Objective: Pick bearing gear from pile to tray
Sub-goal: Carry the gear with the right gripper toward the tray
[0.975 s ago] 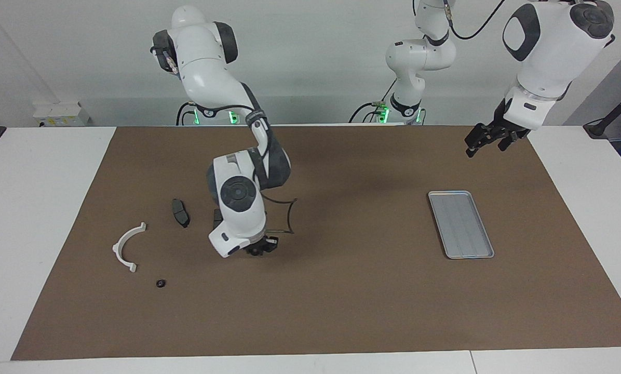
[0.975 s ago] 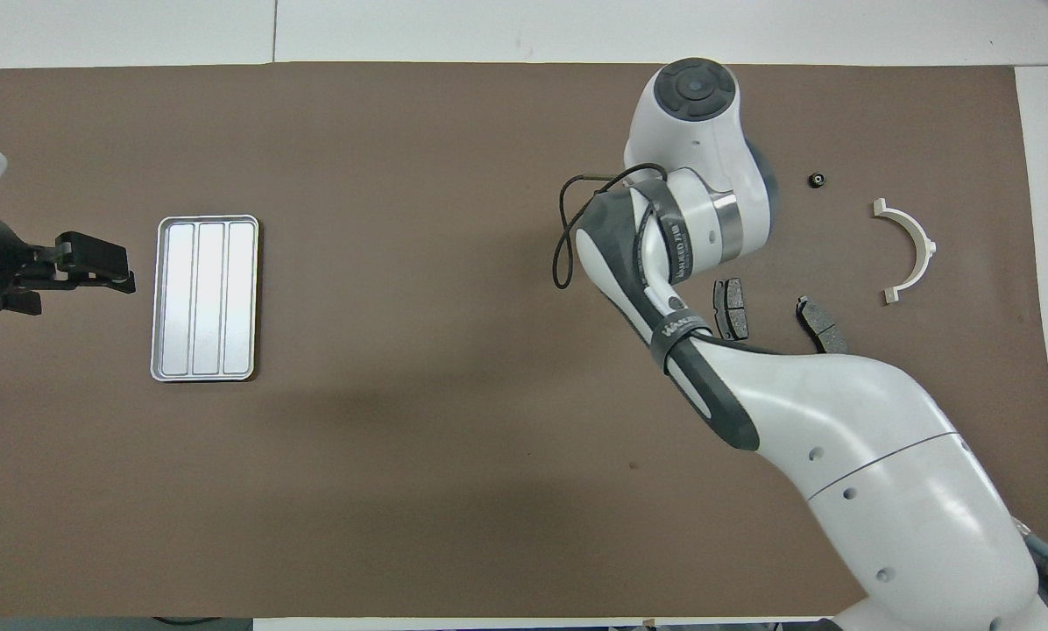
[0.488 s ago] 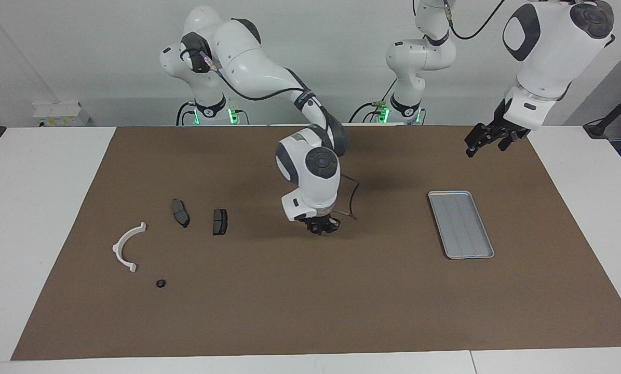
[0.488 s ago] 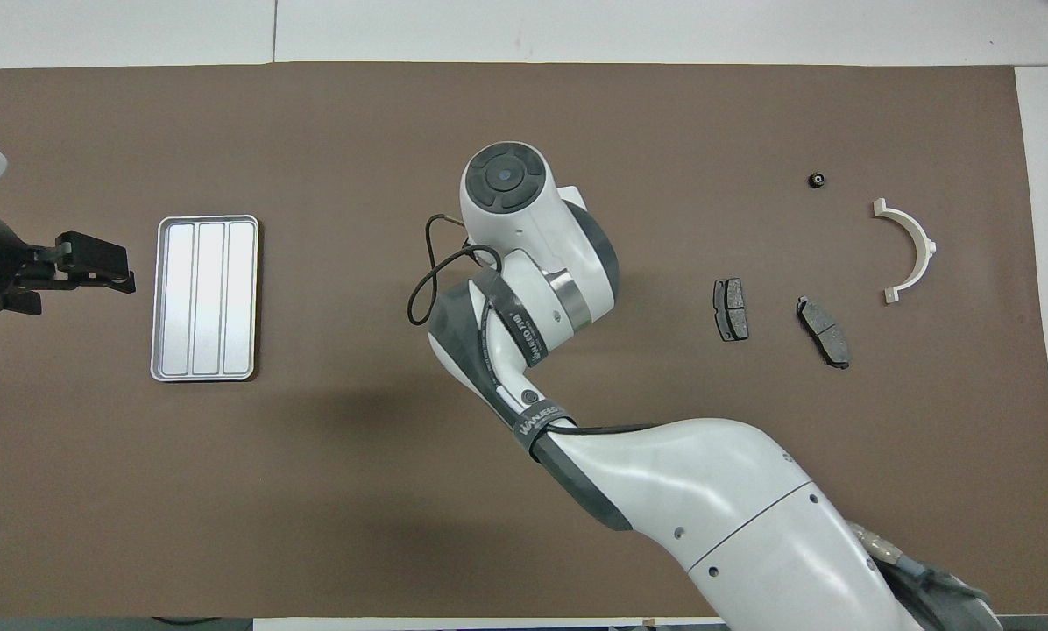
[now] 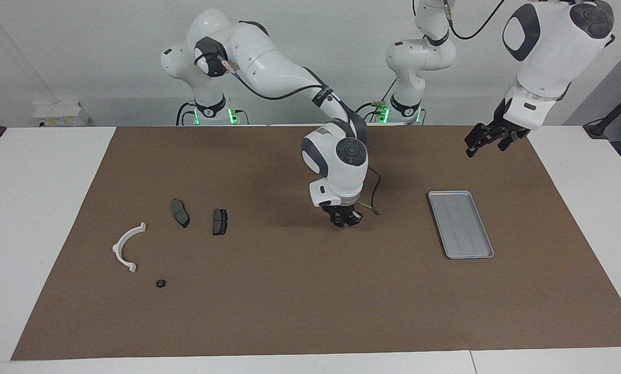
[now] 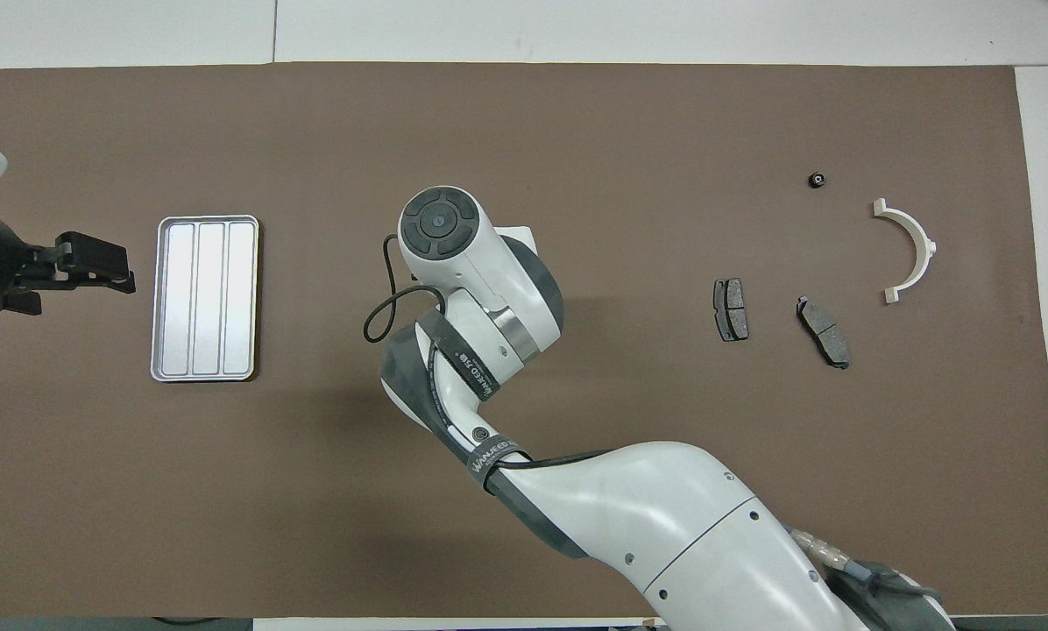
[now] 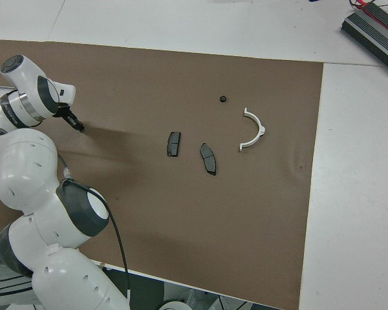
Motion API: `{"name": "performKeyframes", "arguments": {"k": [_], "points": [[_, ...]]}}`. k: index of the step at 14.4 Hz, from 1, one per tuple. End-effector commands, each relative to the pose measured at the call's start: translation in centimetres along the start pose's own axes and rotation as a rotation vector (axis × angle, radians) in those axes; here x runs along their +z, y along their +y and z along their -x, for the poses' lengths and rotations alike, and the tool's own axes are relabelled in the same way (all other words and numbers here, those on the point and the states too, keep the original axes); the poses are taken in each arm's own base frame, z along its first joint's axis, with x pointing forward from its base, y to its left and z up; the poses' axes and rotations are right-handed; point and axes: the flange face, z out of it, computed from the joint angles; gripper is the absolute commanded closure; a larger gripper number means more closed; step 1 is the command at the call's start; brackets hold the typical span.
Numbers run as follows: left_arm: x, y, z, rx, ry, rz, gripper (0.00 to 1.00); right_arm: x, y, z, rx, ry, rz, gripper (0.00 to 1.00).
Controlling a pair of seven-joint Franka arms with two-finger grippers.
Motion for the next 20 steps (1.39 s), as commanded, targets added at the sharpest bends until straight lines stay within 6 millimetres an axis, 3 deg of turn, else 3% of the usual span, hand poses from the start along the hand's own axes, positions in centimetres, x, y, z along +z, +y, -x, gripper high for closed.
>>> {"name": "performKeyframes", "arguments": {"k": [1,5,8,10,11,12,13,15,18,20], "points": [[-0.2,-0.1,0.3,0.001,0.002,0.010,0.00,0.4,-0.9,0.5,0.026,-0.017,-0.021,1.00],[-0.1,0.0,0.3,0.003,0.002,0.010,0.00,2.0,-1.2,0.4,0.033,-0.012,-0.029,1.00],[0.0,-0.4,0.6,-0.004,-0.006,0.009,0.00,2.1,-1.2,0.3,0.035,-0.012,-0.027,0.97],[0.1,-0.5,0.6,-0.004,-0.007,0.009,0.00,2.0,-1.2,0.4,0.035,-0.012,-0.029,0.66],[0.0,-0.7,0.4,-0.014,0.003,0.011,0.00,1.8,-1.2,0.4,0.034,-0.012,-0.029,0.36],[-0.1,-0.8,0.3,-0.021,0.012,0.012,0.00,1.4,-1.1,0.3,0.034,-0.012,-0.029,0.14],[-0.2,-1.1,0.1,-0.021,0.019,0.014,0.00,0.9,-0.9,-0.3,0.032,-0.012,-0.031,0.00],[-0.2,-1.4,-0.1,-0.030,0.028,0.016,0.00,-0.1,-0.2,-2.0,0.021,-0.016,-0.025,0.00],[-0.2,-0.7,-0.2,-0.045,0.044,0.021,0.00,-3.1,0.6,-4.2,-0.010,-0.043,-0.026,0.00],[0.5,0.6,0.1,-0.065,0.040,0.020,0.00,-4.7,1.7,-6.3,-0.035,-0.074,-0.019,0.00]]}}
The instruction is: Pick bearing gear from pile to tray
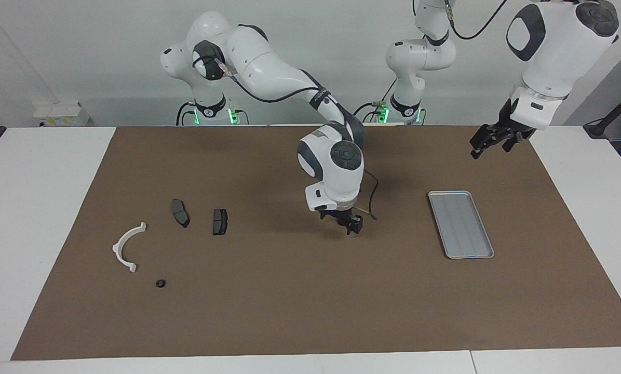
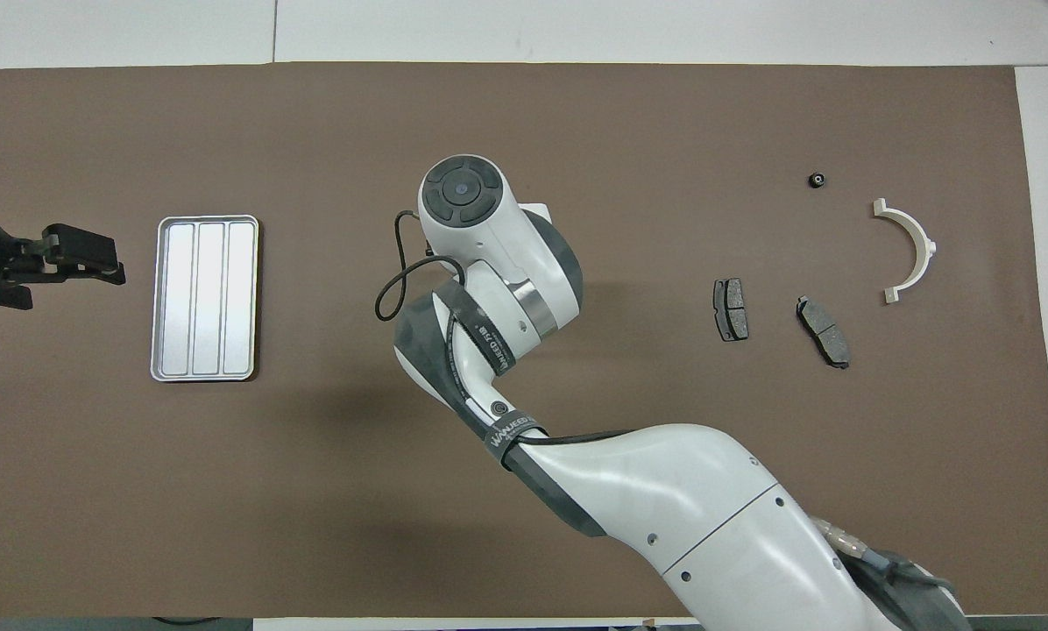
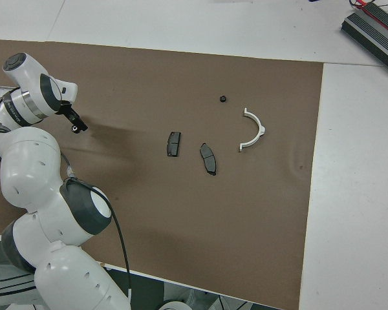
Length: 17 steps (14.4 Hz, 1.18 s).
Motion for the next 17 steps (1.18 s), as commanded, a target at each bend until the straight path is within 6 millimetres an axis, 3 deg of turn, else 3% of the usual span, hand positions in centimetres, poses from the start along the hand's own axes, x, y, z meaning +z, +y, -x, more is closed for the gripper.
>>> {"name": "performKeyframes", "arguments": {"k": [1,4,7,10,11,12,14,15,17], "points": [[1.0,2.7,1.0,-0.023,0.011,0.013,0.00,-3.4,1.6,-3.1,-0.046,-0.052,-0.009,0.00],[2.5,7.2,1.6,-0.063,0.004,0.010,0.00,-6.6,3.7,-6.7,-0.139,-0.060,-0.045,0.00],[6.8,14.3,2.0,-0.116,0.007,0.015,0.00,-8.9,6.0,-10.5,-0.235,-0.041,-0.066,0.00],[11.9,19.6,2.9,-0.153,0.025,0.029,0.00,-10.5,9.3,-15.3,-0.324,-0.024,-0.067,0.00],[13.3,20.3,3.4,-0.162,0.028,0.030,0.00,-10.8,10.0,-16.1,-0.357,-0.022,-0.067,0.00],[14.9,21.7,3.7,-0.151,0.018,0.019,0.00,-10.9,10.4,-16.6,-0.373,-0.023,-0.064,0.00],[19.6,26.4,4.4,-0.187,0.006,0.004,0.00,-11.0,10.7,-16.9,-0.373,-0.023,-0.060,0.00],[21.4,27.2,4.2,-0.212,0.019,-0.001,0.00,-11.0,10.7,-17.0,-0.373,-0.022,-0.060,0.00],[25.3,30.4,6.3,-0.193,0.008,-0.035,0.00,-11.1,10.8,-17.0,-0.372,-0.021,-0.059,0.00]]}}
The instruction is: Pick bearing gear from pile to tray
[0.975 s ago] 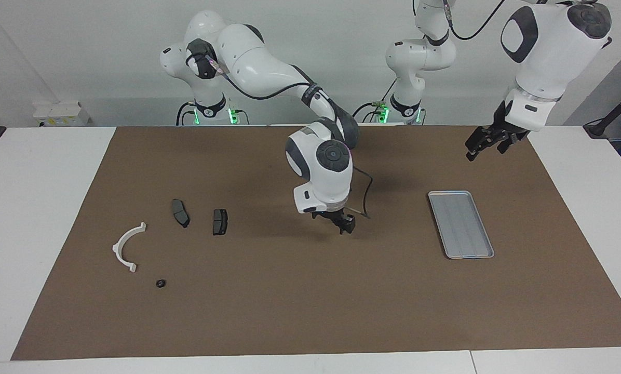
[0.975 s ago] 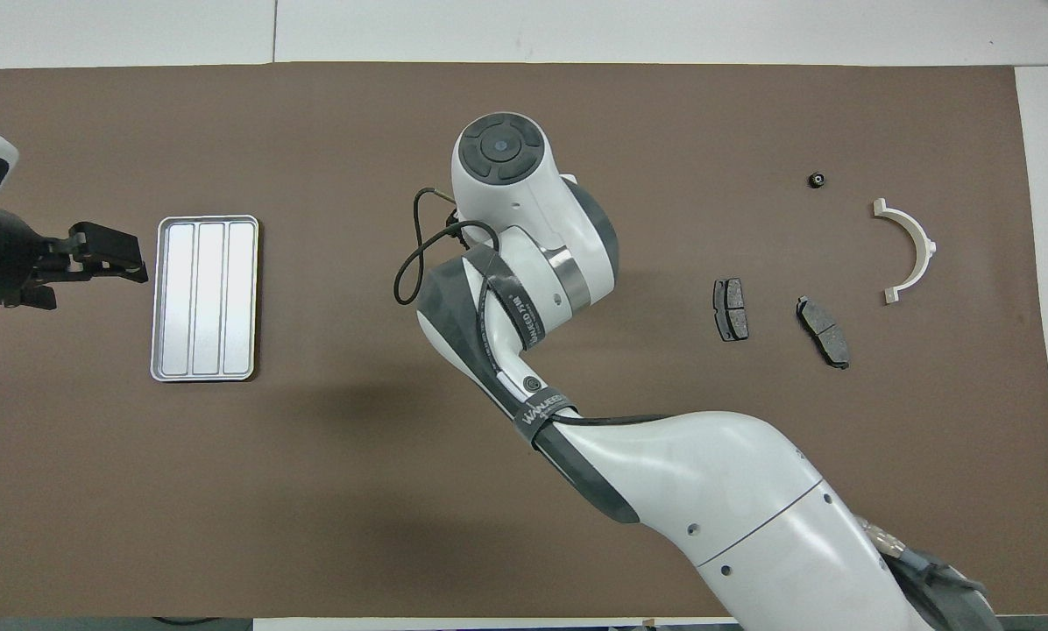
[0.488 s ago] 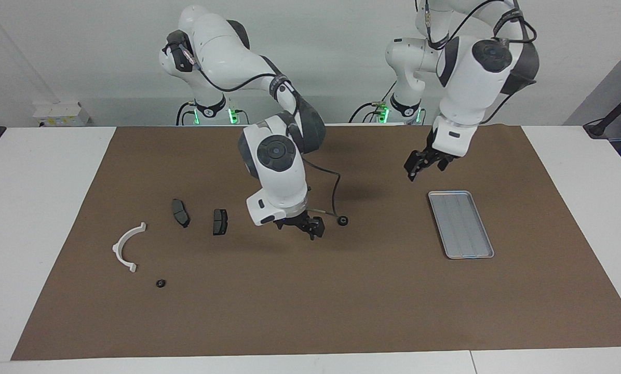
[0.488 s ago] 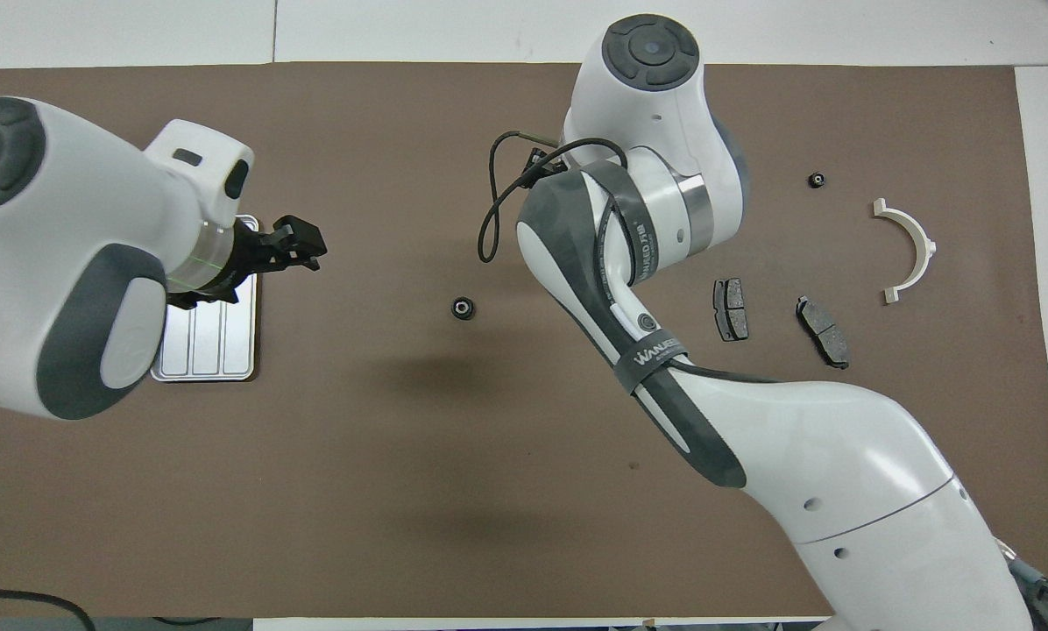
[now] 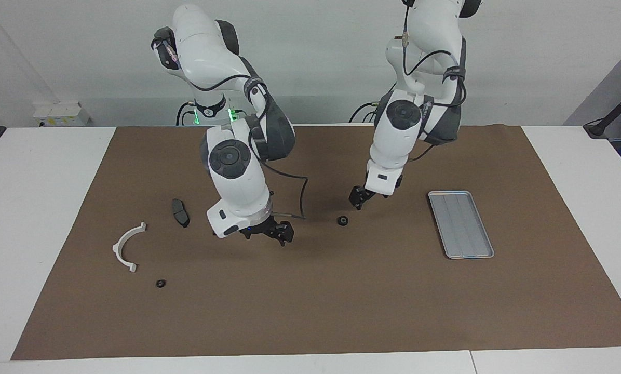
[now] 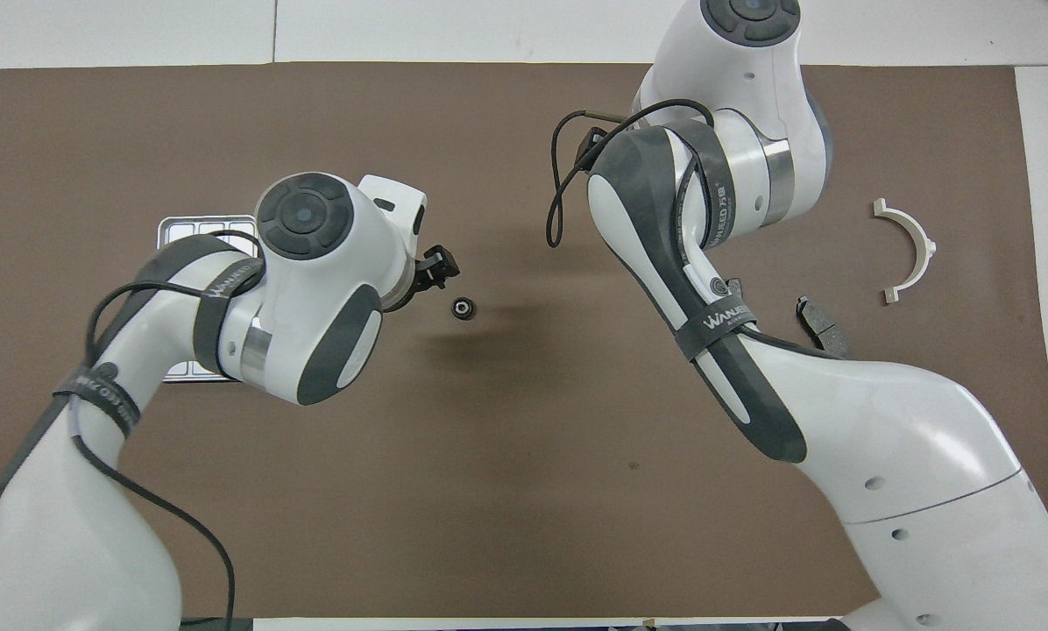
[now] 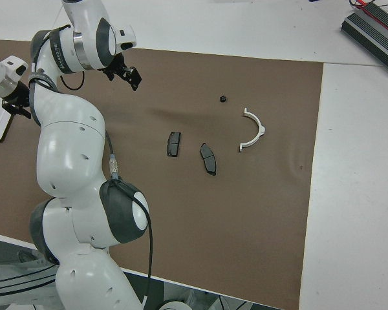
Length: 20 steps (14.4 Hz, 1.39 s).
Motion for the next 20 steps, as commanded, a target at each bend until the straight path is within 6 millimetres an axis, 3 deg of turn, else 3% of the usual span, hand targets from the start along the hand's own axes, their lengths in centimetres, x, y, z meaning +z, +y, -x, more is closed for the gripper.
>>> {"name": "performKeyframes", "arguments": {"k": [1,3,8,11,13,15,20], "points": [[3.6,2.5,1.3,-0.021,0.018,-0.034,0.00,-0.6,0.1,0.4,-0.020,-0.020,-0.014,0.00],[5.0,3.1,1.1,-0.013,0.047,-0.001,0.00,-0.6,0.2,0.3,-0.019,-0.020,-0.013,0.00],[6.1,3.3,0.0,-0.054,0.080,0.050,0.00,-0.6,0.2,0.3,-0.019,-0.018,-0.014,0.00],[6.8,3.4,0.9,-0.056,0.072,0.041,0.00,-0.7,0.4,0.2,-0.017,-0.020,-0.017,0.00],[7.9,3.0,1.5,-0.054,0.064,0.030,0.02,-0.7,2.0,-1.0,-0.053,-0.014,-0.020,0.00],[8.0,2.9,1.6,-0.057,0.063,0.029,0.07,-0.8,4.9,-2.9,-0.083,-0.015,-0.029,0.00],[7.9,3.1,1.8,-0.083,0.064,0.032,0.25,1.9,15.4,-9.1,-0.215,0.003,-0.031,0.00]]}}
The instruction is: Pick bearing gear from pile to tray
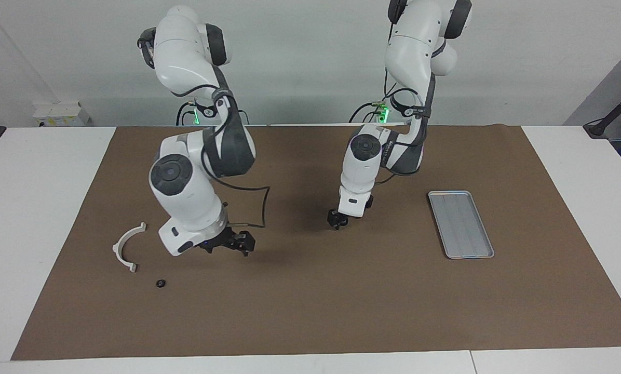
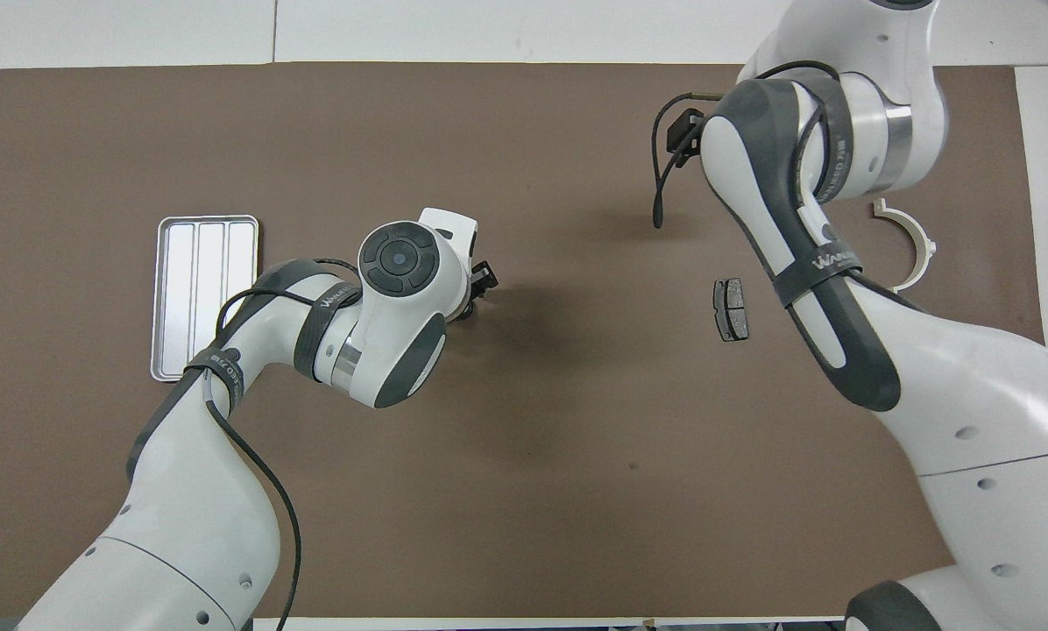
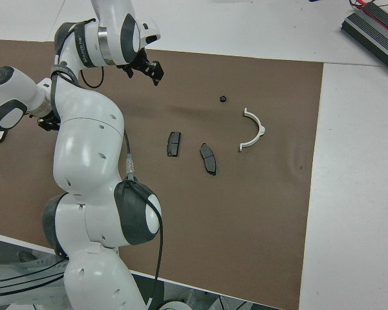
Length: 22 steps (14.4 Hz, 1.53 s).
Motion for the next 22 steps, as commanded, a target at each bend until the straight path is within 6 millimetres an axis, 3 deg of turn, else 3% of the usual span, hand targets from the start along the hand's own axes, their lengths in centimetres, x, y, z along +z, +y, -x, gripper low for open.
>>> {"name": "performKeyframes", "arguments": {"k": [1,4,5,6,7,9,11,12,13,15,17,19,22], "points": [[0.0,0.1,0.4,-0.017,0.024,0.004,0.33,2.3,5.8,-1.8,-0.076,0.004,-0.028,0.00],[0.1,0.5,1.2,-0.036,0.023,0.005,0.56,4.2,9.4,-2.6,-0.134,0.006,0.033,0.00],[0.1,0.5,1.2,-0.046,0.023,0.005,0.69,4.6,10.2,-2.9,-0.145,0.010,0.067,0.00],[0.1,0.6,1.2,-0.051,0.024,0.004,0.92,5.3,10.8,-3.2,-0.152,0.020,0.086,0.00],[0.0,0.8,1.8,-0.045,0.020,-0.002,1.00,6.0,11.3,-3.4,-0.170,0.036,0.101,0.00],[-0.9,0.7,0.9,-0.055,0.010,-0.028,1.00,6.8,12.6,-3.8,-0.181,0.072,0.109,0.00],[-4.0,1.1,-1.1,-0.061,0.010,-0.058,1.00,7.2,12.8,-3.8,-0.182,0.072,0.107,0.00],[-5.2,-0.3,-3.0,-0.087,0.018,-0.061,1.00,7.4,12.9,-3.8,-0.183,0.069,0.107,0.00],[-8.0,-1.9,-4.4,-0.085,0.033,-0.038,1.00,8.1,12.9,-3.8,-0.185,0.059,0.109,0.00],[-11.8,-7.1,-7.1,-0.036,0.024,-0.049,1.00,8.5,13.4,-3.9,-0.180,0.055,0.111,0.03],[-14.4,-12.4,-10.1,0.076,-0.024,-0.092,1.00,9.5,13.7,-3.9,-0.181,0.042,0.122,0.03],[-15.1,-17.0,-13.4,0.154,-0.042,-0.098,1.00,10.3,14.2,-3.9,-0.176,0.031,0.125,0.04],[-14.2,-24.0,-18.0,0.228,-0.017,-0.073,1.00,10.5,14.6,-3.9,-0.184,0.027,0.148,0.06]]}}
